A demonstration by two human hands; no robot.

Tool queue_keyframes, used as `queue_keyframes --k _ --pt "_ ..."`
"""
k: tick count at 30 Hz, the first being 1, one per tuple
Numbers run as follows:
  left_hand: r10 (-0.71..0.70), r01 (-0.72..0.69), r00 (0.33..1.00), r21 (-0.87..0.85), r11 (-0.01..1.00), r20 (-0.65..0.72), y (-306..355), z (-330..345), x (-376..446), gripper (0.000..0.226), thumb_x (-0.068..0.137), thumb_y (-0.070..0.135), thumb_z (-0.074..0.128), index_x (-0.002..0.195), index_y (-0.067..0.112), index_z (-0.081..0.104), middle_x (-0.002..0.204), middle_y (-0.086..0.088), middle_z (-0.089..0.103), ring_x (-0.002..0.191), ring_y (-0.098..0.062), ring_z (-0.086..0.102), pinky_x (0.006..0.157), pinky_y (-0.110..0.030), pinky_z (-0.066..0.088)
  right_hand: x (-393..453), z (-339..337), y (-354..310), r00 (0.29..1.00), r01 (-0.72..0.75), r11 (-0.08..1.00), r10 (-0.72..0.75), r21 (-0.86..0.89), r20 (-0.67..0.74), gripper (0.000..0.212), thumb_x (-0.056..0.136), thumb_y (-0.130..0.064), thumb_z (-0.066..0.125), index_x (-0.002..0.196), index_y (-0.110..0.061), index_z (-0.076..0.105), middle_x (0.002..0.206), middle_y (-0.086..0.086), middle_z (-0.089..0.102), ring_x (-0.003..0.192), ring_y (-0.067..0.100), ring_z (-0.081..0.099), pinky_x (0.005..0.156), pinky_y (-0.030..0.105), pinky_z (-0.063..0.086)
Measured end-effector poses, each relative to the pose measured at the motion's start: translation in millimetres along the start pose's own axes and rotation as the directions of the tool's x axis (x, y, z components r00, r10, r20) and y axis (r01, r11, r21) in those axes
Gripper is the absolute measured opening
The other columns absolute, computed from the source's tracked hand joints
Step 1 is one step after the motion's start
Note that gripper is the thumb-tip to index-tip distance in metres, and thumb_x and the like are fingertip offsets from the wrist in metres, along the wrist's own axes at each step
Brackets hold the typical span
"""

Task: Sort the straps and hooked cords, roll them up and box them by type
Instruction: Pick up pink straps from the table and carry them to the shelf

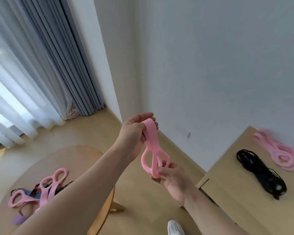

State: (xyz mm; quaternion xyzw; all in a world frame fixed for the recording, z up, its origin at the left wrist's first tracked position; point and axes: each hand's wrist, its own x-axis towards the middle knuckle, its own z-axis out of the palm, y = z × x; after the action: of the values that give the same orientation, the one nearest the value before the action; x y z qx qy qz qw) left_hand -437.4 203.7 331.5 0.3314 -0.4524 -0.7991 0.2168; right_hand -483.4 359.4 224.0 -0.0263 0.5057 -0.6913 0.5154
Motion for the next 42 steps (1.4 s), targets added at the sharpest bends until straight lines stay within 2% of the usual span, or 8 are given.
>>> queue_keyframes --k 6,16,21,24,27,30,34,42 --pt "-0.017 -0.041 0.987 0.349 0.936 0.162 -59 105 58 0.040 0.090 -0.019 0.045 0.104 0.007 0.072 0.094 -0.008 0.073 0.091 -0.024 0.070 0.090 -0.045 0.060 -15 -126 -59 0.959 0.120 0.992 -0.107 0.034 -0.262 0.035 0.086 0.007 0.060 0.119 -0.001 0.068 0.099 0.012 0.067 0.092 0.026 0.064 0.090 0.042 0.052" --pt "-0.248 -0.312 0.831 0.787 0.533 0.498 -162 267 120 0.032 0.081 -0.004 0.076 0.104 0.019 0.074 0.097 -0.002 0.076 0.079 -0.008 0.075 0.067 -0.012 0.055 -64 -313 -147 0.678 0.265 0.964 -0.187 -0.002 -0.711 0.032 0.081 0.010 0.071 0.106 -0.011 0.073 0.103 0.016 0.076 0.092 0.029 0.073 0.081 0.044 0.060" --pt "-0.253 -0.436 0.784 0.793 0.425 0.567 -199 332 138 0.036 0.075 0.002 0.082 0.098 0.027 0.073 0.098 0.005 0.075 0.085 -0.005 0.072 0.080 -0.024 0.059 -66 -372 -170 0.600 0.209 0.977 -0.167 -0.048 -0.782 0.038 0.079 0.007 0.072 0.105 -0.022 0.075 0.110 0.008 0.074 0.104 0.029 0.070 0.094 0.052 0.056" --pt "-0.270 -0.509 0.770 0.812 0.285 0.578 -219 357 151 0.055 0.076 0.008 0.085 0.126 0.021 0.067 0.125 -0.001 0.069 0.114 -0.017 0.065 0.100 -0.036 0.055 -62 -389 -179 0.591 0.115 0.984 -0.178 -0.136 -0.787 0.035 0.080 -0.004 0.077 0.110 -0.022 0.071 0.109 0.001 0.072 0.104 0.021 0.067 0.096 0.046 0.055" --pt "-0.315 -0.531 0.772 0.833 0.157 0.551 -233 352 152 0.070 0.081 0.018 0.082 0.145 0.022 0.053 0.146 0.000 0.055 0.136 -0.020 0.048 0.110 -0.038 0.045 -68 -387 -174 0.503 -0.053 0.935 -0.279 -0.351 -0.818 0.027 0.086 -0.013 0.074 0.101 -0.024 0.055 0.094 -0.006 0.059 0.087 0.012 0.054 0.078 0.028 0.046" --pt "-0.287 -0.540 0.779 0.829 0.145 0.558 -243 323 146 0.058 0.088 0.023 0.076 0.142 0.024 0.056 0.145 0.003 0.055 0.135 -0.017 0.049 0.103 -0.023 0.033 -70 -377 -157 0.376 -0.204 0.736 -0.550 -0.645 -0.746 0.018 0.085 -0.018 0.067 0.090 -0.031 0.056 0.083 -0.010 0.060 0.072 0.014 0.055 0.054 0.022 0.038" --pt "-0.201 -0.477 0.837 0.858 0.191 0.510 -238 269 132 0.044 0.093 0.025 0.071 0.136 0.024 0.061 0.138 0.006 0.058 0.128 -0.013 0.053 0.102 -0.022 0.037 -47 -351 -129 0.517 -0.213 0.545 -0.641 -0.811 -0.567 0.046 0.084 -0.019 0.072 0.129 -0.019 0.061 0.118 -0.002 0.063 0.107 0.017 0.054 0.085 0.029 0.046" --pt "-0.027 -0.219 0.974 0.961 0.167 0.226 -196 107 100 0.035 0.094 0.029 0.070 0.128 0.028 0.065 0.132 0.009 0.061 0.122 -0.016 0.056 0.094 -0.026 0.040 36 -239 -104 0.830 -0.036 0.199 -0.540 -0.979 -0.140 0.058 0.088 -0.022 0.070 0.141 -0.010 0.052 0.135 0.008 0.055 0.131 0.029 0.044 0.110 0.048 0.039"
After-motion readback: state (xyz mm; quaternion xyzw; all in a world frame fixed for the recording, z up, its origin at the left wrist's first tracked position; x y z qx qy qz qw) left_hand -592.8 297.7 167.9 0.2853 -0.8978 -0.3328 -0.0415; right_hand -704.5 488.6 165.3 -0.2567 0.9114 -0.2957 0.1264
